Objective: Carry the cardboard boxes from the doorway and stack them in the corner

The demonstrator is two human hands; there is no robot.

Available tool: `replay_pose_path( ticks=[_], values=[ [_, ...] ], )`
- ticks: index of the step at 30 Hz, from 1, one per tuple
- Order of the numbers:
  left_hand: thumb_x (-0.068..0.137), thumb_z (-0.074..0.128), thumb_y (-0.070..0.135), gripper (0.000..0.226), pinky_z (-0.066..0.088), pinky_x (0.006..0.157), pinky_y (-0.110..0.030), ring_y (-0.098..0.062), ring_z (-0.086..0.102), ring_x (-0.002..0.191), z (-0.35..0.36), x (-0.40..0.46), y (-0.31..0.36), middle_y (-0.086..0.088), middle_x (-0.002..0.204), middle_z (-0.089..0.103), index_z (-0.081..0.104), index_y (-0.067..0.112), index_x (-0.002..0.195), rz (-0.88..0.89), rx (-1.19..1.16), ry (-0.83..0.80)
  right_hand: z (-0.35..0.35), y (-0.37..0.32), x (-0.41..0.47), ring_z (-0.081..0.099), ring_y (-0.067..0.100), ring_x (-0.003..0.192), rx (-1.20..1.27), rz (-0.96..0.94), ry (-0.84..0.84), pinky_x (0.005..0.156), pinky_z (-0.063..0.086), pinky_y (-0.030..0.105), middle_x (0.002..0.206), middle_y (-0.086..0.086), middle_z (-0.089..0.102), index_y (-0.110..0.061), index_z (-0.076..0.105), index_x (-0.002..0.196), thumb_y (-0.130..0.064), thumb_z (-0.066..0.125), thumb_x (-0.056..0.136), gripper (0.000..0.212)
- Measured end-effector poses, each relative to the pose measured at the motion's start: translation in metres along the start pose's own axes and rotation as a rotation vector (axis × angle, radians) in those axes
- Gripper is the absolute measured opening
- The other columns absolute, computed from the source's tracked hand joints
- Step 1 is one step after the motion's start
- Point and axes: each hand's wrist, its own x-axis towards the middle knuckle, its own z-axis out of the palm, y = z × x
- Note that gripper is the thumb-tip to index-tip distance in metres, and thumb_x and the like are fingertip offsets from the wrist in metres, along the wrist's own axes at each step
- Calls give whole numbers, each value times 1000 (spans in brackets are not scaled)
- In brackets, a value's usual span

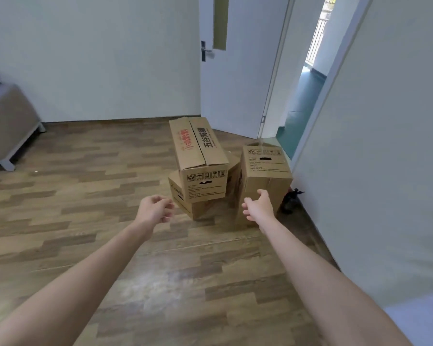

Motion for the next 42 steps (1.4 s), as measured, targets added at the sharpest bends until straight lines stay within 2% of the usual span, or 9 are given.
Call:
replay_pose_path(
  ticks=[4,8,14,21,27,32,36,39,42],
  values=[
    [101,54,10,11,47,53,-30,-20,55,60,13,102,14,-15,90,68,63,3,105,-44,-29,40,34,-45,93,65,15,85,-123,-29,-54,76,59,29,110,6,68,-18,36,152,-21,57,103,53],
    [101,53,8,13,44,45,-25,-19,52,58,24,215,24,-15,85,64,58,2,111,-99,-77,48,77,-88,201,61,26,118,-220,-45,-36,103,53,44,135,8,61,-19,40,147,-29,59,102,50],
    [103,52,10,13,43,49,-25,-16,52,60,33,374,78,-11,84,63,56,5,114,-176,-86,29,135,-165,330,53,28,130,-289,7,-29,93,41,33,145,10,54,-12,42,147,-29,56,104,49],
    [101,56,15,16,44,58,-31,-17,51,63,53,535,134,-7,83,60,54,7,115,-238,-29,44,181,-233,472,54,30,131,-290,86,-26,94,40,33,147,10,54,-14,39,150,-31,56,104,53],
    [99,60,22,22,48,79,-40,-23,56,86,83,648,142,-7,95,60,52,11,116,-302,28,41,226,-247,600,53,32,133,-304,127,-70,108,44,43,149,14,52,-11,35,153,-31,59,102,60],
    [97,64,30,48,49,88,-44,-29,57,109,116,746,134,-10,120,57,45,10,136,-435,43,59,270,-244,722,54,32,133,-310,214,-158,106,46,46,150,11,52,-12,32,154,-32,62,101,64],
    [92,71,33,70,48,99,-49,-33,53,123,136,809,122,-15,137,52,35,7,146,-531,62,70,300,-224,797,43,37,144,-338,288,-156,116,35,60,157,12,44,-16,22,159,-46,70,92,88],
    [90,75,29,78,43,97,-46,-28,50,122,146,847,109,-14,141,50,31,5,149,-581,74,90,316,-213,832,34,38,149,-383,349,-144,119,29,62,161,14,37,-15,17,161,-50,75,86,101],
    [85,80,29,71,44,94,-45,-25,53,114,154,888,96,-9,128,55,38,7,139,-620,86,75,331,-201,864,36,38,147,-391,411,-152,117,33,61,160,13,37,-16,16,161,-55,79,81,110]
  ],
)
